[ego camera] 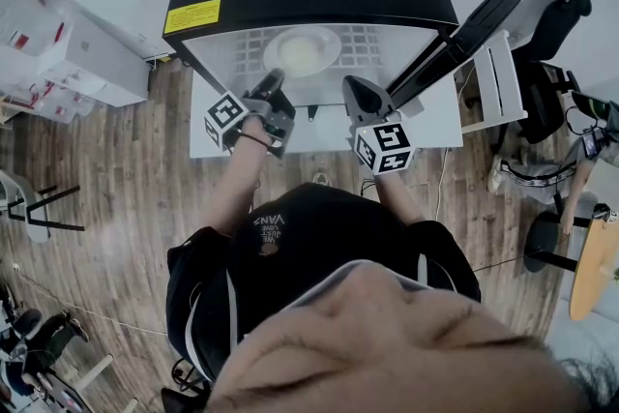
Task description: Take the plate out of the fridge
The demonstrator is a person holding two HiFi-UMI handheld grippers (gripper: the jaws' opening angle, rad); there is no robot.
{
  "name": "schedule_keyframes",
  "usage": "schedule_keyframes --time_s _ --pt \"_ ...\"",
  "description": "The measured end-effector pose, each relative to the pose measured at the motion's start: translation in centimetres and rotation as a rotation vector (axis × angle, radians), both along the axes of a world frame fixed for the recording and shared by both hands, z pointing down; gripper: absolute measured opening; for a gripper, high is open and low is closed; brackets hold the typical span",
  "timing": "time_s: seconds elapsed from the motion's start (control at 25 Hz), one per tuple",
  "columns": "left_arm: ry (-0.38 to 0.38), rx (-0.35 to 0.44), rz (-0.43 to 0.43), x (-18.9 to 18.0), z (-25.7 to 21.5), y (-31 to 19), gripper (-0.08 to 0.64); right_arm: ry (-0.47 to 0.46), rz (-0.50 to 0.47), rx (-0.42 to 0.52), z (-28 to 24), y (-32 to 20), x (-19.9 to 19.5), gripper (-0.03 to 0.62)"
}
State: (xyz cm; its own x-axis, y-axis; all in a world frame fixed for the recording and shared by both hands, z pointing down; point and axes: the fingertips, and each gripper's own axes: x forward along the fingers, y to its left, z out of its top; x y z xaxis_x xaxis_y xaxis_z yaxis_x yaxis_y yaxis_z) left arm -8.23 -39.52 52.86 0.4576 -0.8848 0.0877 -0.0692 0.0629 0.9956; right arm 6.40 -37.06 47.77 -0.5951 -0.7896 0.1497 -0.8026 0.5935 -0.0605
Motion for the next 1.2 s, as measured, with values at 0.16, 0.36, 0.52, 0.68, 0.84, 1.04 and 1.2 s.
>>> schedule_keyframes --time_s 0.16,0.36,0.52,0.68,0.84,1.04,1.2 --pt "0.010 -0.002 0.003 -0.1 0.0 0.4 0.028 -0.008 0.003 -0.011 0.4 -0.2 -0.2 0.012" --pt "0.016 -0.005 0.011 0.0 0.2 1.0 0.028 -0.007 0.006 -0.029 1.1 -0.2 -0.3 0.012" --pt "0.017 -0.007 0.019 0.1 0.4 1.7 0.028 0.002 0.013 -0.039 1.6 -0.1 -0.3 0.012" --pt "0.013 -0.004 0.028 0.3 0.5 2.1 0.028 -0.011 0.017 -0.063 2.4 -0.1 -0.2 0.012" --pt "0.015 -0.008 0.036 0.5 0.5 2.6 0.028 -0.095 0.007 -0.135 3.1 0.1 -0.3 0.012" --pt "0.016 -0.004 0.048 0.5 0.4 3.0 0.028 -0.312 -0.003 -0.252 3.5 0.0 -0.4 0.014" --pt "0.014 -0.002 0.056 0.5 0.6 3.3 0.028 -0.415 -0.017 -0.313 3.9 0.0 -0.6 0.091"
